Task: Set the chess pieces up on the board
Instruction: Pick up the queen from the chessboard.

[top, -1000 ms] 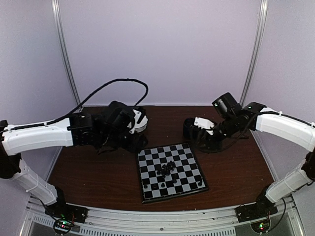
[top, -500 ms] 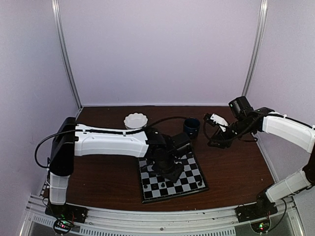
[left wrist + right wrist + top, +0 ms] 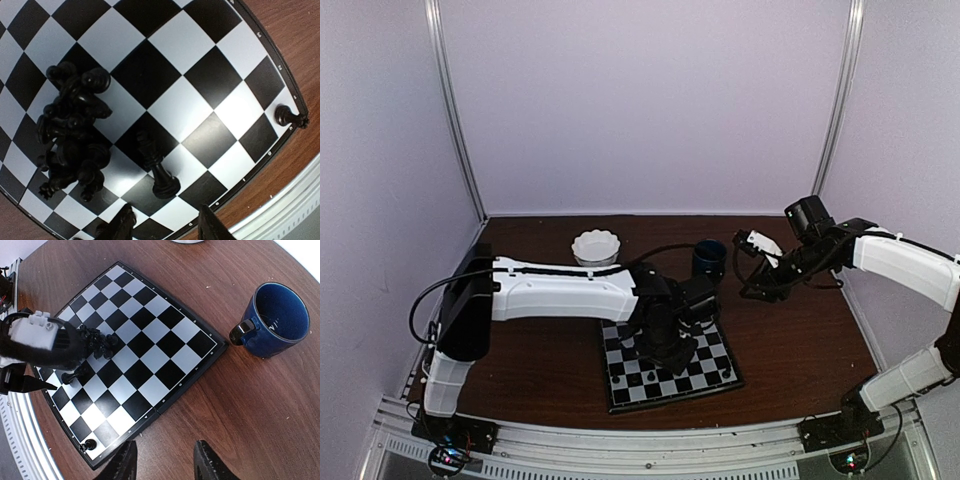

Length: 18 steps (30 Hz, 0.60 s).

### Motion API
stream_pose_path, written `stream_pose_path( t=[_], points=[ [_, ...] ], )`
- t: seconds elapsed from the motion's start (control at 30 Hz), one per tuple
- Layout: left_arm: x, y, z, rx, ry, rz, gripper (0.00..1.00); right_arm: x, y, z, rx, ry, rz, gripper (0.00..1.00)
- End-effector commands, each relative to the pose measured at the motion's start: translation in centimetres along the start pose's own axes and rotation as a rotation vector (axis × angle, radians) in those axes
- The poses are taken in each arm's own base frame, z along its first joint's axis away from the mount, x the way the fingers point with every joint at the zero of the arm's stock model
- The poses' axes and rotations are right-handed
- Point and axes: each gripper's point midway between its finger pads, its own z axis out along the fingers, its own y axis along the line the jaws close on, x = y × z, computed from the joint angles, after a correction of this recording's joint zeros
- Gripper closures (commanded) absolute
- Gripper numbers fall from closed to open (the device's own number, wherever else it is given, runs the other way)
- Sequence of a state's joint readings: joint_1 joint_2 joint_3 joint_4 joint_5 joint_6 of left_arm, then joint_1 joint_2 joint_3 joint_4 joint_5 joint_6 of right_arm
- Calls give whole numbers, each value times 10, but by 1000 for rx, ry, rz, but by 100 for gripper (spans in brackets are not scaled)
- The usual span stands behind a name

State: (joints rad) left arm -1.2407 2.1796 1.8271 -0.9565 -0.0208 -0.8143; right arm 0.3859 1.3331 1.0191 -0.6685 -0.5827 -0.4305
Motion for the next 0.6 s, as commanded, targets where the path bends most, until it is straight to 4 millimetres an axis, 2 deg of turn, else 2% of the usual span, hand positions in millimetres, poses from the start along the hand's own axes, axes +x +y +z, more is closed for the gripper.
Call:
stream_pose_path(
  t=[0.0, 0.37, 0.57],
  points=[
    [0, -3, 9, -2, 28, 10, 57, -6, 1, -5, -1, -31, -17, 59],
    [-5, 2, 26, -20, 51, 2, 60, -6, 3, -5, -9, -29, -19, 59],
    [-2, 6, 34, -32, 67, 0, 70, -6, 3, -5, -11, -30, -19, 60]
  ],
)
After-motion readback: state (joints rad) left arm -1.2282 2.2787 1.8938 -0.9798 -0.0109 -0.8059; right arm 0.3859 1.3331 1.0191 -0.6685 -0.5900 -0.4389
